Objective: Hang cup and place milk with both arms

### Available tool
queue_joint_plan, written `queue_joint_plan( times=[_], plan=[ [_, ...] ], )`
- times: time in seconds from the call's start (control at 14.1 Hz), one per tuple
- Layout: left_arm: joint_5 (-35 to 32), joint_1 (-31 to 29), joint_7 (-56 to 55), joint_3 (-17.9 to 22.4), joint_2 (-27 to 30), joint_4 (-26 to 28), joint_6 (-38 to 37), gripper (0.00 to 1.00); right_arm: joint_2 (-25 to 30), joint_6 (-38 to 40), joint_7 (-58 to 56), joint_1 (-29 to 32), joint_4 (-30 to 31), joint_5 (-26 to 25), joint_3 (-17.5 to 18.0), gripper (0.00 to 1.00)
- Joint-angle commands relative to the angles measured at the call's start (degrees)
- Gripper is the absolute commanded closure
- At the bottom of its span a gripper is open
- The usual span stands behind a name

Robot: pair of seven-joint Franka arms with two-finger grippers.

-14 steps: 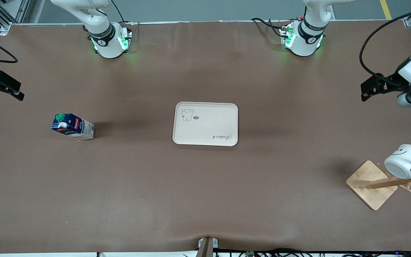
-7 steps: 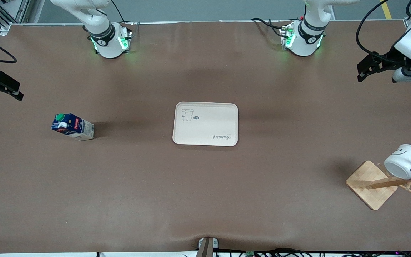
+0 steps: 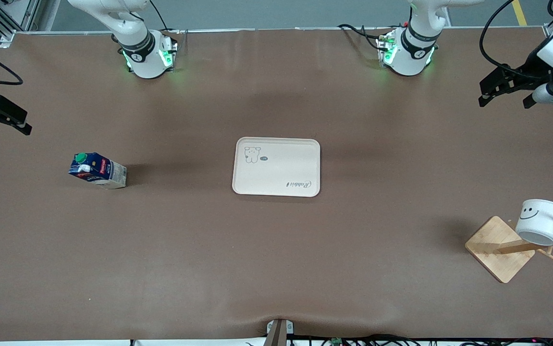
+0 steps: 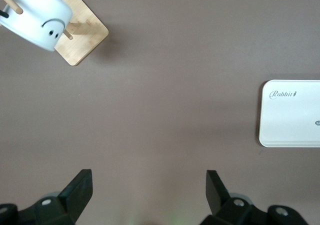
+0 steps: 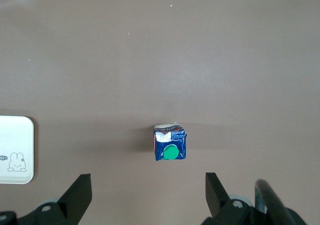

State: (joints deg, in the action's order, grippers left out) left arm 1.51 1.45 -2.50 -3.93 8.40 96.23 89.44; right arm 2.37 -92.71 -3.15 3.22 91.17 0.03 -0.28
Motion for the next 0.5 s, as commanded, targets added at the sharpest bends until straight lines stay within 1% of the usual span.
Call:
queue_joint_plan(
  times=[0.0, 0.14, 0.43],
  plan=[
    [0.0, 0.0, -0.1, 0.3, -2.2, -3.2, -1.7, 0.00, 1.1, 0.4, 1.6, 0.2, 0.4, 0.3, 0.1, 0.00],
    [-1.9, 0.1, -0.7, 0.1, -2.3, -3.2, -2.0, 0.00, 1.0, 0.4, 1.6, 0.6, 0.4, 0.3, 0.0, 0.00],
    [-1.9, 0.0, -1.8, 0.2, -2.8, -3.5, -2.3, 0.00, 0.8, 0.4, 1.5, 0.3, -0.3, -0.1, 0.0, 0.00]
  ],
)
